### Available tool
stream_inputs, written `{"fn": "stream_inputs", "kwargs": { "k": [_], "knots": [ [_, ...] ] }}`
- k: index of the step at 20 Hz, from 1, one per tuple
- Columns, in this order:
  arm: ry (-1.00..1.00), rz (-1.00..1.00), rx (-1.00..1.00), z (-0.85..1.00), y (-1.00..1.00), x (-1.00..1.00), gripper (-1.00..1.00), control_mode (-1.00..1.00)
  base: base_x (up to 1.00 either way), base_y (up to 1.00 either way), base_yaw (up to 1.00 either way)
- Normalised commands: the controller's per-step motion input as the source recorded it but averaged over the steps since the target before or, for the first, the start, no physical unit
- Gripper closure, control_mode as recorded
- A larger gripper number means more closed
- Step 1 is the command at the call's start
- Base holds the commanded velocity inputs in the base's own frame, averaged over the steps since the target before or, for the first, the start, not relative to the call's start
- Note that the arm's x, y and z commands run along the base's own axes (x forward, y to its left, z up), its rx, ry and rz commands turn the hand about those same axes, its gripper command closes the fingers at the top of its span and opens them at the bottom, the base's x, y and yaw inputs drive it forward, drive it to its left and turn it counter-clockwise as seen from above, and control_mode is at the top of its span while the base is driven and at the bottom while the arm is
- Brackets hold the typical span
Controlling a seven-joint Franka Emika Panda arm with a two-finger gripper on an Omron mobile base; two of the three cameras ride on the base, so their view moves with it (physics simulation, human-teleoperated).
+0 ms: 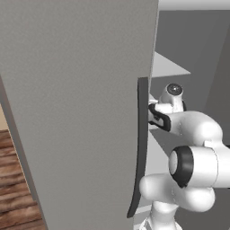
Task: Take the broccoli, lime, and pear from the freezer and place them in the bowl on the counter.
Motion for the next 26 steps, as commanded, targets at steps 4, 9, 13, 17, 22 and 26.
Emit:
{"fn": "stream_inputs", "kwargs": {
  "k": [4, 9, 13, 17, 22, 26],
  "knots": [
    [0.04, 0.0, 0.0, -0.29, 0.0, 0.3, -1.0, -1.0, 0.0, 0.0, 0.0],
    [0.01, 0.0, 0.0, -0.32, 0.0, 0.37, -1.0, -1.0, 0.0, 0.0, 0.0],
    [0.0, 0.0, 0.0, -0.36, 0.0, 0.25, -1.0, -1.0, 0.0, 0.0, 0.0],
    [0.0, 0.0, 0.0, -0.31, -0.01, 0.31, -1.0, -1.0, 0.0, 0.0, 0.0],
    [0.0, 0.0, 0.0, -0.21, 0.0, 0.27, 1.0, -1.0, 0.0, 0.0, 0.0],
    [0.0, 0.0, 0.0, -0.01, 0.0, -0.02, 1.0, -1.0, 0.0, 0.0, 0.0]
  ]
}}
